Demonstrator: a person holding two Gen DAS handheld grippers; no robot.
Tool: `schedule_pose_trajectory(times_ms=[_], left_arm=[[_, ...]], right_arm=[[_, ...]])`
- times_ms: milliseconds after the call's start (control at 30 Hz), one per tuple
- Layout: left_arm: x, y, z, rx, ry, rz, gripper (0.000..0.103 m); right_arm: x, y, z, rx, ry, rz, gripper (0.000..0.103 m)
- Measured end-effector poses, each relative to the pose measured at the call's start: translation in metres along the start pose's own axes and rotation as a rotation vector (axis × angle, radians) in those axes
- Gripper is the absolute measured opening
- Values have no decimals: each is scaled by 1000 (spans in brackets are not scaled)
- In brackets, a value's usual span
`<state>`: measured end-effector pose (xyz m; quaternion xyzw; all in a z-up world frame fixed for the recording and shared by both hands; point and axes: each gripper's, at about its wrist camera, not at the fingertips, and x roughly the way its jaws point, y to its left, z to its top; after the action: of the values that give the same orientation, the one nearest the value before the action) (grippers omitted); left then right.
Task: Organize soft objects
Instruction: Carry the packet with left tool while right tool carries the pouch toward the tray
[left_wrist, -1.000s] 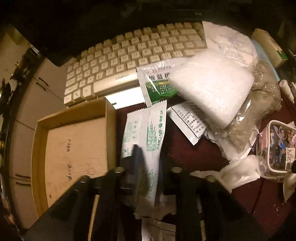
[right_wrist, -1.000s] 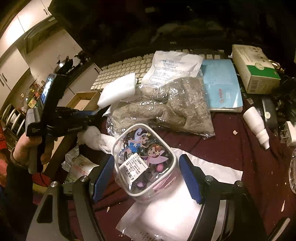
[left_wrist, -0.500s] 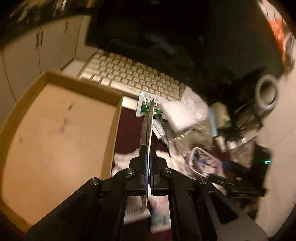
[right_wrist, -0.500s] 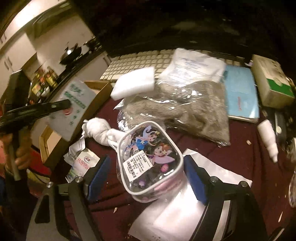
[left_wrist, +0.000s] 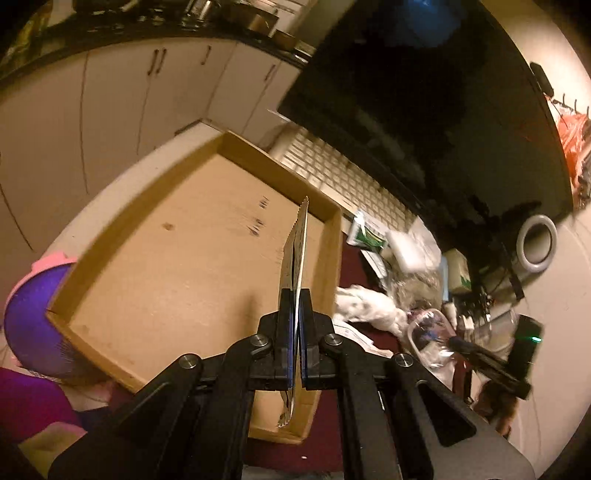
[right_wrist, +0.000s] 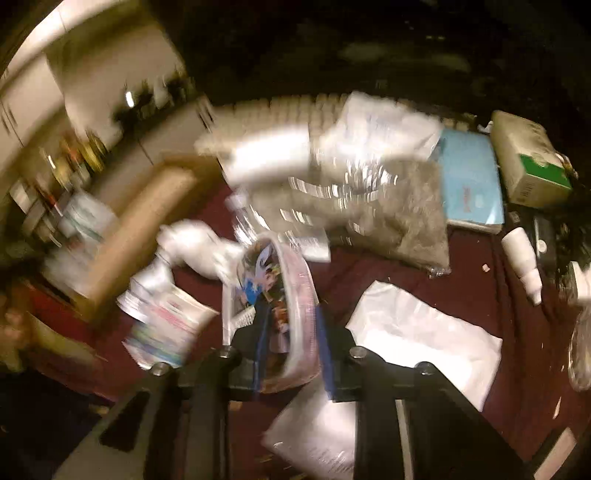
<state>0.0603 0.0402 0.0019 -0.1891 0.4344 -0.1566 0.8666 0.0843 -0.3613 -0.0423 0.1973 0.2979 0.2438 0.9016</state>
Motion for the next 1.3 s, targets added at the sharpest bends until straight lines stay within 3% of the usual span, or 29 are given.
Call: schedule_pose_trajectory(times_ms=[100,200,267,333,400,533,600,700,767,900,1067,1300], left_arm=[[8,7,2,-24,9,3,1],[10,9,-3,-16,10,-4,1],[15,9,-6,-10,22,8,1],[20,9,-8,-11,33,21,1],[22,11,-9,-13,40,15,1],[21,10,-6,-5,38,25,1],[18,13,-3,-2,27,39,1],[14,20,-1,-18,21,44,1],[17,23,-2,-19,26,57,1],[27,30,-6,-31,51,75,1],[31,36,-8,-45,59,79,1],[31,44,-9,-52,50,100,1]], right_arm=[[-9,15,6,-34,-44,-25,19],[1,4,6,-10,-6,2,29],[9,-3,4,22,0,-2,64],[11,1,2,8,4,-4,73],[12,11,-4,-53,44,-12,74],[29,33,-14,-230,81,-162,75],[30,30,-10,-259,84,-218,76],[18,11,4,-160,60,-113,76],[20,6,8,-143,61,-99,80],[39,12,-2,-188,167,-37,80],[42,32,-24,-290,194,-138,80],[27,21,-24,-178,134,-136,76]])
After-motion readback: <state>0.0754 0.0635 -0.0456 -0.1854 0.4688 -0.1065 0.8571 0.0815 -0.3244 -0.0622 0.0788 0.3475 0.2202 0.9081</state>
